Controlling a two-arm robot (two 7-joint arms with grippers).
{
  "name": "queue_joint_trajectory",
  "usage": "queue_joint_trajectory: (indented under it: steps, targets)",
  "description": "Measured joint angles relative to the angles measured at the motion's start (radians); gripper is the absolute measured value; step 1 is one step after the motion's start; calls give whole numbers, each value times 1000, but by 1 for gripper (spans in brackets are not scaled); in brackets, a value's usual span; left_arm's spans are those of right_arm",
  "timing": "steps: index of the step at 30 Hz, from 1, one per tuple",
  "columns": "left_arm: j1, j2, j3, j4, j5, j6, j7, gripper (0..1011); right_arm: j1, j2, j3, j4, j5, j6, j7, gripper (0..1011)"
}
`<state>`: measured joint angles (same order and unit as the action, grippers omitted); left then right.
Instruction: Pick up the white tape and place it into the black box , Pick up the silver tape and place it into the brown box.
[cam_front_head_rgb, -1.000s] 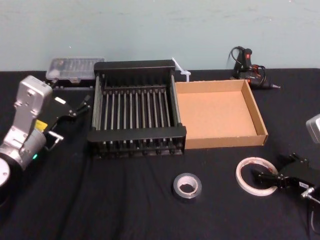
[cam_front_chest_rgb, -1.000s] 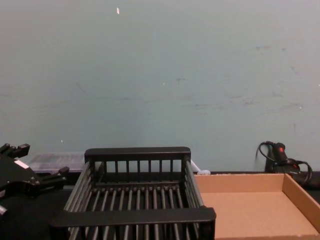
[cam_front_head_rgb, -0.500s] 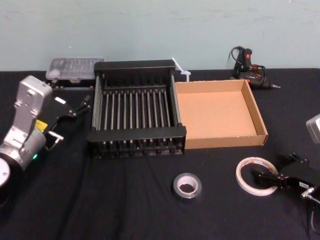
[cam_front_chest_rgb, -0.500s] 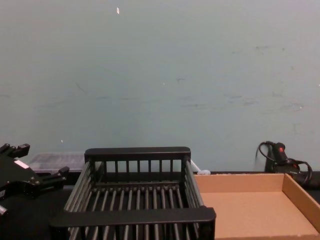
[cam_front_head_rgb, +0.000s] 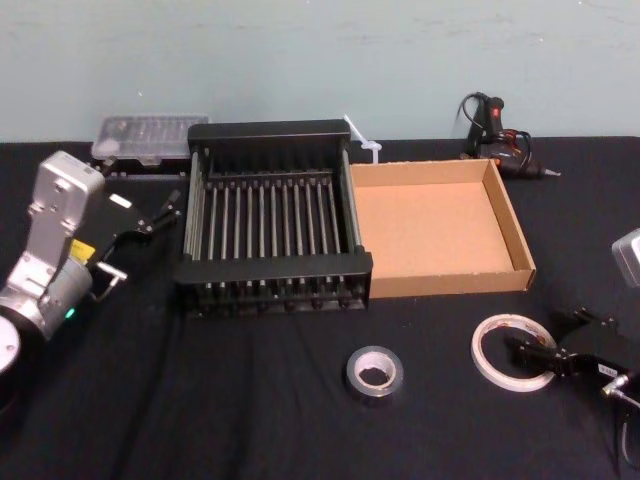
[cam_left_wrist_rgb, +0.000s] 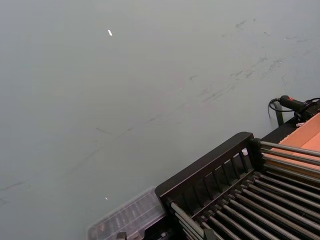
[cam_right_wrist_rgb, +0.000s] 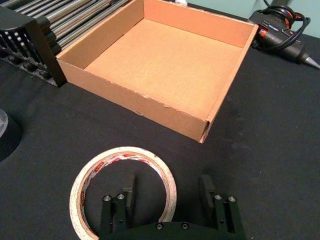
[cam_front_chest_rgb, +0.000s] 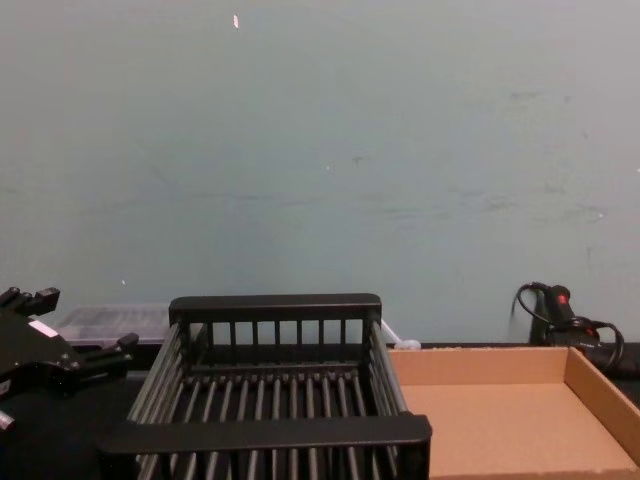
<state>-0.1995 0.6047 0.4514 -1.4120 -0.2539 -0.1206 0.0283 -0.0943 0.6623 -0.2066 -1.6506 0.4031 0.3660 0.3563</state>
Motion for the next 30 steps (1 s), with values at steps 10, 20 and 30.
queue_joint_trajectory:
  steps: [10, 20, 30]
  targets:
    - [0, 0, 0, 0, 0, 0, 0, 1001, 0, 0, 0, 0, 0, 0, 0, 547]
    - [0, 0, 0, 0, 0, 0, 0, 1001, 0, 0, 0, 0, 0, 0, 0, 243]
    - [0, 0, 0, 0, 0, 0, 0, 1001, 0, 0, 0, 0, 0, 0, 0, 81]
